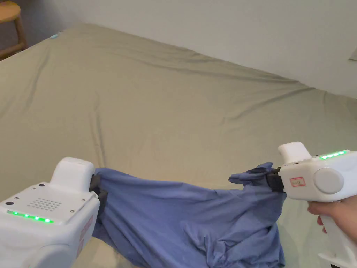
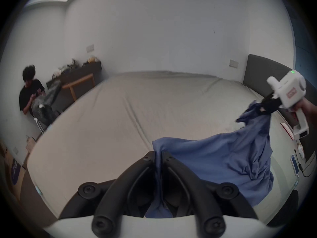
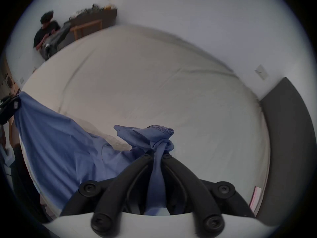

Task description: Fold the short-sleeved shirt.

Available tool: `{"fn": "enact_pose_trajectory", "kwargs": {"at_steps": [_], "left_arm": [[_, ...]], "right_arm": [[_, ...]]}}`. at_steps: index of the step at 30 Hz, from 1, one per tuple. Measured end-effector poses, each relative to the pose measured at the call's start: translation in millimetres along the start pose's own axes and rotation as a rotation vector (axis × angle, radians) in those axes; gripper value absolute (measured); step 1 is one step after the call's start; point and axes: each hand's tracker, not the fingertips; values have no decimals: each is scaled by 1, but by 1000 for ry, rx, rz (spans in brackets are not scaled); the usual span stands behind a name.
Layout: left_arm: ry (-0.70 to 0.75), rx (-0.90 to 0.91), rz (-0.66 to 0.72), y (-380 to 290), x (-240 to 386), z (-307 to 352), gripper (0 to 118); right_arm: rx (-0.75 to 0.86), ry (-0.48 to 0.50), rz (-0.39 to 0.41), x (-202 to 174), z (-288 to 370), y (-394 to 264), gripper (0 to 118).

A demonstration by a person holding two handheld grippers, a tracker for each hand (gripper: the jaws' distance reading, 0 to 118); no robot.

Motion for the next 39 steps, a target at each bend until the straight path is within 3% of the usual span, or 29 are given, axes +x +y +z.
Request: {"fn": "enact_pose_trajectory", "kwargs": {"at_steps": [4, 8, 15, 21, 28, 39], "left_arm": [[72, 133, -49, 55, -18, 31, 6], [85, 256, -119, 104, -23, 67, 6], [91, 457, -175, 167, -14, 135, 6], [97, 564, -227, 204, -11, 182, 6], [134, 666, -282, 246, -10, 219, 6], [139, 706, -368, 321, -2, 223, 6]], "right_arm": [[170, -76, -96, 35, 86, -13, 6], [324, -57, -216, 51, 162, -27, 7], [591, -157, -260, 42, 276, -35, 6], [731, -216, -272, 36, 353, -28, 7], [812, -326, -202, 17, 407, -2, 6], [873, -500, -109, 55, 431, 51, 6]]}}
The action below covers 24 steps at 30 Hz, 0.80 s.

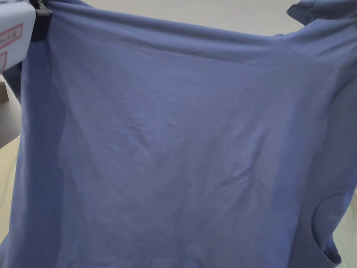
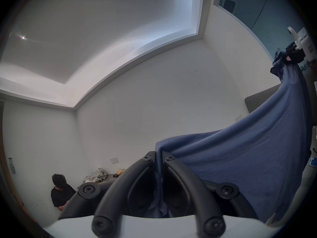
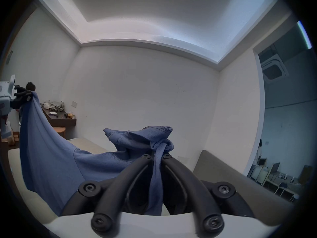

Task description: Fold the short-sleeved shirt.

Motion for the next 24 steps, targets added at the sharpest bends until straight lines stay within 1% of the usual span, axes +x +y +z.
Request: {"fn": "enact_pose_trajectory", "kwargs": {"at_steps": [1, 2, 3, 5, 8, 11, 13, 16, 17, 18, 19, 20, 24], "left_arm": [[-3, -3, -1, 3, 1, -8, 6], [-7, -8, -5, 5, 1, -15, 6], [-14, -11, -6, 7, 3, -23, 6], [-41, -25, 20, 10, 2, -43, 6], [-54, -41, 10, 17, 7, -69, 6], [-54, -50, -10, 21, 14, -96, 6], [-41, -47, -39, 23, 20, -116, 6], [-26, -45, -52, 22, 24, -147, 6], [-21, -42, -52, 20, 25, -154, 6], [-20, -44, -55, 19, 27, -162, 6], [-20, -60, -79, 18, 29, -172, 6], [-19, -63, -99, 15, 31, -182, 6], [9, -62, -131, 3, 38, -219, 6]], "right_arm": [[-3, -8, 5, 2, -10, 2, 6], [-4, -12, 7, 15, -25, -1, 6], [-7, -18, 9, 20, -37, 0, 6], [-15, -35, 12, 28, -62, 1, 6], [-17, -71, 37, 34, -93, 3, 6], [-30, -85, 21, 39, -129, 7, 6], [-38, -98, 28, 42, -155, 7, 6], [-37, -120, 54, 35, -189, 10, 6], [-34, -123, 50, 35, -198, 7, 6], [-31, -118, 30, 24, -192, 13, 6], [-35, -107, 12, 21, -199, 13, 6], [-37, -112, 11, 20, -208, 12, 6], [-46, -130, 52, 2, -235, 7, 6]]}}
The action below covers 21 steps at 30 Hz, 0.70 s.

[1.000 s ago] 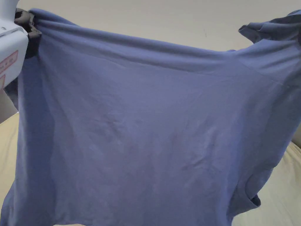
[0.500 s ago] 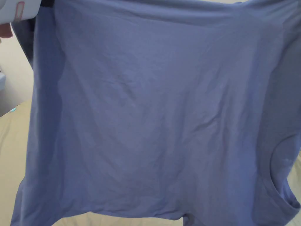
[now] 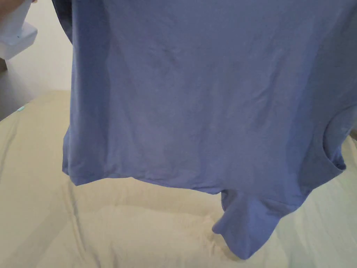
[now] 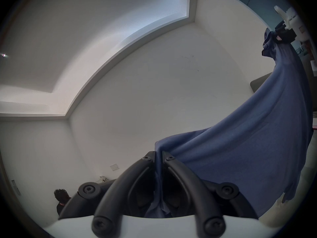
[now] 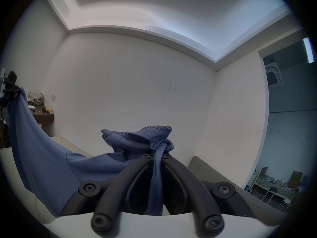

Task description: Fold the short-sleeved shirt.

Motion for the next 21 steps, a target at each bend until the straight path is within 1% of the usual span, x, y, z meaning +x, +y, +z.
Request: {"fn": "enact_pose_trajectory", "kwargs": {"at_steps": [3, 7, 10, 13, 18, 20, 21], "left_arm": [[-1, -24, 25, -13, 9, -26, 6], [5, -49, 1, -46, 33, -51, 6], [-14, -100, -24, -79, 54, -62, 6], [-57, -161, -46, -124, 78, -65, 6], [-115, -276, -37, -205, 115, -41, 6], [-139, -308, -3, -239, 127, -16, 6], [-164, -320, 19, -255, 133, 0, 6]], "right_arm": [[-23, 1, 3, -17, -18, -13, 6], [-63, 18, 4, -42, -34, -46, 6], [-109, 55, 16, -60, -38, -78, 6], [-177, 100, 5, -79, -35, -118, 6], [-282, 190, -4, -106, -15, -197, 7], [-327, 229, -27, -116, 5, -231, 7], [-351, 238, -52, -122, 21, -249, 6]]}}
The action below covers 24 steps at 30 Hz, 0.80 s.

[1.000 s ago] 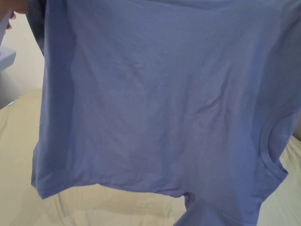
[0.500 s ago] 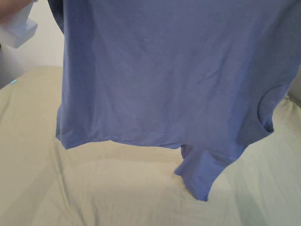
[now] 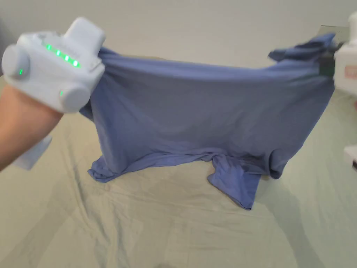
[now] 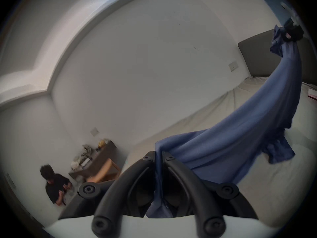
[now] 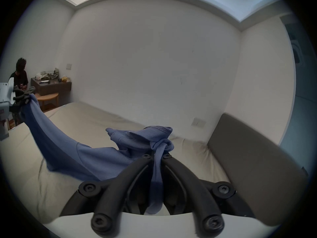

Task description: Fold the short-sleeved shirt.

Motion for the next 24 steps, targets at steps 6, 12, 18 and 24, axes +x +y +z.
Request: {"fn": "enact_pose_trajectory", "kwargs": {"at_steps": [6, 12, 18, 24], "left_arm": [[-41, -146, 131, -116, 45, 83, 6], [-87, -334, 123, -211, 86, 177, 6], [-124, -474, 99, -281, 102, 239, 6], [-194, -545, 9, -298, 114, 286, 6]], "right_arm": [[-177, 104, -21, -35, 60, -119, 6], [-376, 181, -24, -71, 145, -222, 7], [-624, 246, -38, -86, 205, -311, 7], [-777, 240, -49, -86, 255, -344, 7]]}}
